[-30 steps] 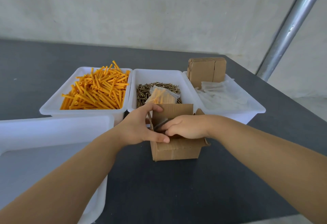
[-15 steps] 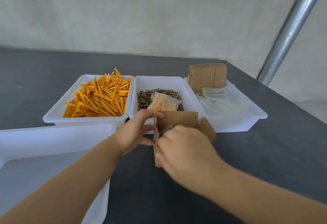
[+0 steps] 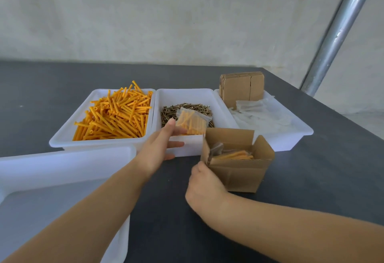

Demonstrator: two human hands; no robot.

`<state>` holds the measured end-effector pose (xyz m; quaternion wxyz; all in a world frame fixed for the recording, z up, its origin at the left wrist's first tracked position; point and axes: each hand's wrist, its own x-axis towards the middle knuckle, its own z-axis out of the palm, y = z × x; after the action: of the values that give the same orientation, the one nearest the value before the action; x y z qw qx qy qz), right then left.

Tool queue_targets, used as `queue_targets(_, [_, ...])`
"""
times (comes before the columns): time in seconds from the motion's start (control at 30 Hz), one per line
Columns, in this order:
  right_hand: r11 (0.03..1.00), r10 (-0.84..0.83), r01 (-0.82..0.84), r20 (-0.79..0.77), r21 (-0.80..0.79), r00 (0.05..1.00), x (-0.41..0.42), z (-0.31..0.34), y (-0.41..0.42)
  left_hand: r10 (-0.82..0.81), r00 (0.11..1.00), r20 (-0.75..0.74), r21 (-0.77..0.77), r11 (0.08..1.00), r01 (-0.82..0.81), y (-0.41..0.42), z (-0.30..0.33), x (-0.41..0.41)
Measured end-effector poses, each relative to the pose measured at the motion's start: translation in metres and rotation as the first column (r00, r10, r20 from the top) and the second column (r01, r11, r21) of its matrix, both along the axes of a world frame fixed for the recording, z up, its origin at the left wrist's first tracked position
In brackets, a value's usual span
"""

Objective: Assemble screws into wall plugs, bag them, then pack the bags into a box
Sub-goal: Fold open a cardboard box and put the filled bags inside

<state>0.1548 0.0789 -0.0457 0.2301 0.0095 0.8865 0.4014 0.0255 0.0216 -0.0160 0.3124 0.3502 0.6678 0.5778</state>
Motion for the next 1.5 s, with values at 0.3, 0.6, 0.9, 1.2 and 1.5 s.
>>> queue_targets(0.3, [0.948, -0.226, 0.171, -0.19, -0.27, 0.955, 0.055, 0.009, 0.074, -0.02, 0.998, -0.064, -0.03, 0.999, 0.018, 0.003, -0.003, 0.0])
queue_targets(0.6, [0.867, -0.376, 0.328, -0.061, -0.376, 0.925, 0.061, 0.03, 0.081, -0.012, 0.998, -0.067, -0.033, 0.999, 0.01, 0.004, -0.003, 0.002])
queue_targets(0.9, [0.641, -0.628, 0.034, -0.498, -0.767, 0.598, -0.027, 0.115, 0.138, 0.085, 0.991, -0.107, 0.084, 0.994, -0.076, 0.006, -0.003, 0.004])
queue_targets(1.2, [0.764, -0.63, 0.246, -0.606, -0.597, 0.486, -0.102, 0.088, 0.267, 0.16, 0.963, -0.215, 0.144, 0.981, -0.131, 0.01, -0.009, 0.002])
queue_targets(1.5, [0.705, -0.702, 0.217, -0.617, -0.676, 0.356, -0.106, 0.056, 0.263, 0.268, 0.94, -0.21, 0.195, 0.954, -0.228, 0.012, -0.007, -0.005])
